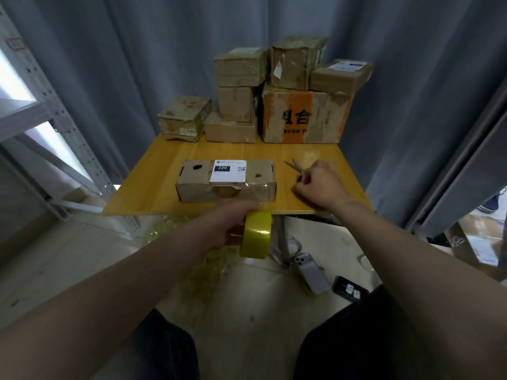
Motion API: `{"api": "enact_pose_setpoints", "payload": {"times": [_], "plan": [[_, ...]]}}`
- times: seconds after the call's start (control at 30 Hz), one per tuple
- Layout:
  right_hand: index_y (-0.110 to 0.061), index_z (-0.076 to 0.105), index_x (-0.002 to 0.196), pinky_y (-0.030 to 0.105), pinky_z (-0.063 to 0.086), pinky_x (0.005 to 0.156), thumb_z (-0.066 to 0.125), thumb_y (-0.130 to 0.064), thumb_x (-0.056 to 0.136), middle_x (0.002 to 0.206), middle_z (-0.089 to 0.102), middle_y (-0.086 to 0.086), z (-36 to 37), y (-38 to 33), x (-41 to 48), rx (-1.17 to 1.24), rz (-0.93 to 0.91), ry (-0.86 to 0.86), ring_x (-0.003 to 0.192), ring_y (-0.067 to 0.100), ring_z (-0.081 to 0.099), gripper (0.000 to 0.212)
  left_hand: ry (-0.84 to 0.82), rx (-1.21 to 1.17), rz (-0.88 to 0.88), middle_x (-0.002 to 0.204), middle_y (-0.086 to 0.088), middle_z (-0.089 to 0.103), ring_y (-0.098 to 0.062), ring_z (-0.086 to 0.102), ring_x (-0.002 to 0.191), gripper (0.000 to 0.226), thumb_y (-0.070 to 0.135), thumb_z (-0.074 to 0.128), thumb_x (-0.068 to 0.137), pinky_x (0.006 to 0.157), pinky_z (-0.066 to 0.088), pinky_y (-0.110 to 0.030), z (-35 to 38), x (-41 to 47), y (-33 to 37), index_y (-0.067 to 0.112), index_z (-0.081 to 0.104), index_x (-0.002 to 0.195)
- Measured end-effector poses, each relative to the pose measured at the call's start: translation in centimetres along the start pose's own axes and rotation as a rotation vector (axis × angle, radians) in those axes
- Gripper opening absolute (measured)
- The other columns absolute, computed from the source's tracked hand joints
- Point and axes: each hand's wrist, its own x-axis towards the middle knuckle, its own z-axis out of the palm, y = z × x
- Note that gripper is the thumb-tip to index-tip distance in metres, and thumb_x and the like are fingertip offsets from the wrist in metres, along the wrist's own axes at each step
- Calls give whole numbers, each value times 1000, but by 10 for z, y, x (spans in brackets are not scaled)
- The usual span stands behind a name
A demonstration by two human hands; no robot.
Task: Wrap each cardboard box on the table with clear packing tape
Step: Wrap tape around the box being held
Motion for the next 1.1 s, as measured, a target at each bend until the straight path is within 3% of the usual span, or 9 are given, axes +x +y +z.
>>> {"api": "enact_pose_setpoints", "payload": {"times": [0.17, 0.3, 0.5, 0.57, 0.63, 0.7, 0.77, 0.9, 1.1], "plan": [[-24, 66, 72, 42, 39, 92, 65, -43, 91, 88, 61, -3, -14, 8, -18, 16, 72, 98, 114, 27, 46, 26, 22, 48, -6, 121, -10, 71, -25, 66, 94, 40, 38, 66, 93, 69, 50, -32, 5, -9, -3, 19, 64, 128], [-19, 69, 87, 53, 36, 98, 61, -71, 89, 105, 58, 5, -22, 7, -21, -200, 316, 31, 121, 37, 42, 53, 44, 64, -1, 114, -6, 75, -24, 67, 92, 37, 38, 65, 93, 74, 49, -33, 6, -14, -5, 18, 67, 124], [-18, 61, 85, 39, 46, 75, 81, -61, 78, 94, 64, 3, -43, -6, -25, -129, 318, -82, 98, 29, 59, 48, 65, 24, 15, 74, 5, 78, -20, 67, 84, 20, 31, 58, 100, 89, 50, -37, 8, -26, -3, 18, 65, 113], [-14, 63, 80, 33, 45, 64, 82, -52, 80, 81, 64, 1, -46, -6, -28, 162, 374, -84, 77, 22, 59, 42, 79, 7, 19, 61, 6, 73, -20, 66, 80, 8, 29, 58, 102, 89, 52, -38, 11, -33, -2, 21, 60, 104], [-11, 69, 89, 28, 38, 53, 76, -38, 88, 76, 69, 2, -52, -4, -34, 746, 414, -137, 57, 14, 49, 28, 91, -7, 34, 59, 5, 73, -20, 67, 78, 7, 28, 58, 102, 83, 55, -36, 11, -35, -2, 21, 59, 102], [-9, 67, 102, 19, 35, 45, 69, -32, 96, 80, 71, 2, -56, 0, -43, 1177, 383, -328, 48, 7, 39, 24, 90, -9, 46, 66, 4, 75, -21, 69, 80, 11, 27, 59, 102, 81, 56, -38, 12, -34, -4, 18, 66, 101], [-5, 63, 106, 14, 36, 41, 69, -34, 95, 76, 63, -1, -56, 8, -50, 1280, 249, -623, 49, 3, 40, 31, 103, -4, 56, 69, 2, 76, -22, 69, 80, 14, 25, 61, 101, 78, 56, -38, 11, -33, -5, 17, 69, 93], [-5, 57, 109, 14, 40, 41, 83, -44, 83, 78, 63, -2, -62, 15, -60, 969, 113, -1099, 57, 6, 50, 53, 99, -12, 51, 89, -7, 79, -26, 72, 85, 18, 25, 62, 99, 82, 57, -40, 11, -29, -8, 13, 73, 93], [-9, 60, 93, 17, 35, 42, 76, -42, 84, 58, 56, -7, -73, 0, -64, 481, 223, -1067, 49, 7, 44, 38, 118, 3, 78, 87, -7, 79, -30, 74, 95, 16, 25, 63, 96, 86, 56, -44, 13, -31, -8, 14, 71, 89]]}}
